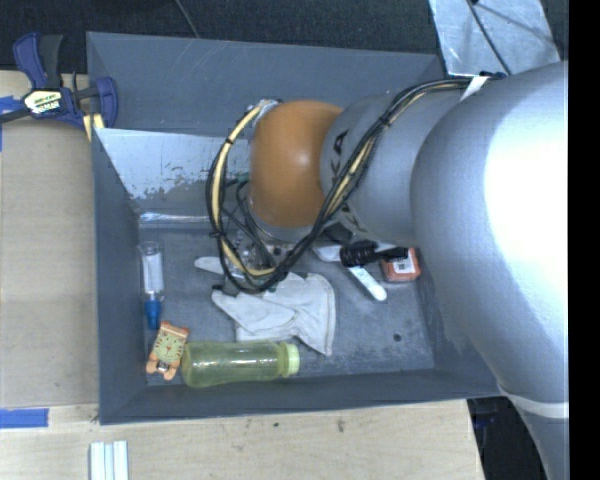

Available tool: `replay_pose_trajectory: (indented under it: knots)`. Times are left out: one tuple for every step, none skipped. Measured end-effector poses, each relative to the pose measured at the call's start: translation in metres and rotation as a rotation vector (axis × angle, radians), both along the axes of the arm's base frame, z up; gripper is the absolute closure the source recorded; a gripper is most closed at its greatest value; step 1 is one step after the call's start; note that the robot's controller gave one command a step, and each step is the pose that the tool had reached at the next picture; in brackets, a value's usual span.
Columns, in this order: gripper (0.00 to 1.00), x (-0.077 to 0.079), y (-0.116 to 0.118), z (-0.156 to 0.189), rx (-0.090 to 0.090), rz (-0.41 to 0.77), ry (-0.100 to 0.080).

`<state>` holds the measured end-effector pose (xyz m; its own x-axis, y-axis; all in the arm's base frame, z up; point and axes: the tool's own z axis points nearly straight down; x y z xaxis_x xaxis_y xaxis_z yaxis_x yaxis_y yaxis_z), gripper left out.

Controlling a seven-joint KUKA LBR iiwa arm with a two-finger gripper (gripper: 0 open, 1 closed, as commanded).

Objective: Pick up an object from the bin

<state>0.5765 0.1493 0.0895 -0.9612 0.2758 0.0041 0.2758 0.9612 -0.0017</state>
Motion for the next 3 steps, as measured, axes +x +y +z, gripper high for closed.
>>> replay_pose_trajectory:
  knots:
    - [1.00, 0.000, 0.000, 0.023, 0.000, 0.000, 0.000]
    - [1.00, 0.002, 0.000, 0.039, 0.002, 0.000, -0.008]
    - [1.00, 0.002, 0.000, 0.046, 0.002, 0.000, -0.011]
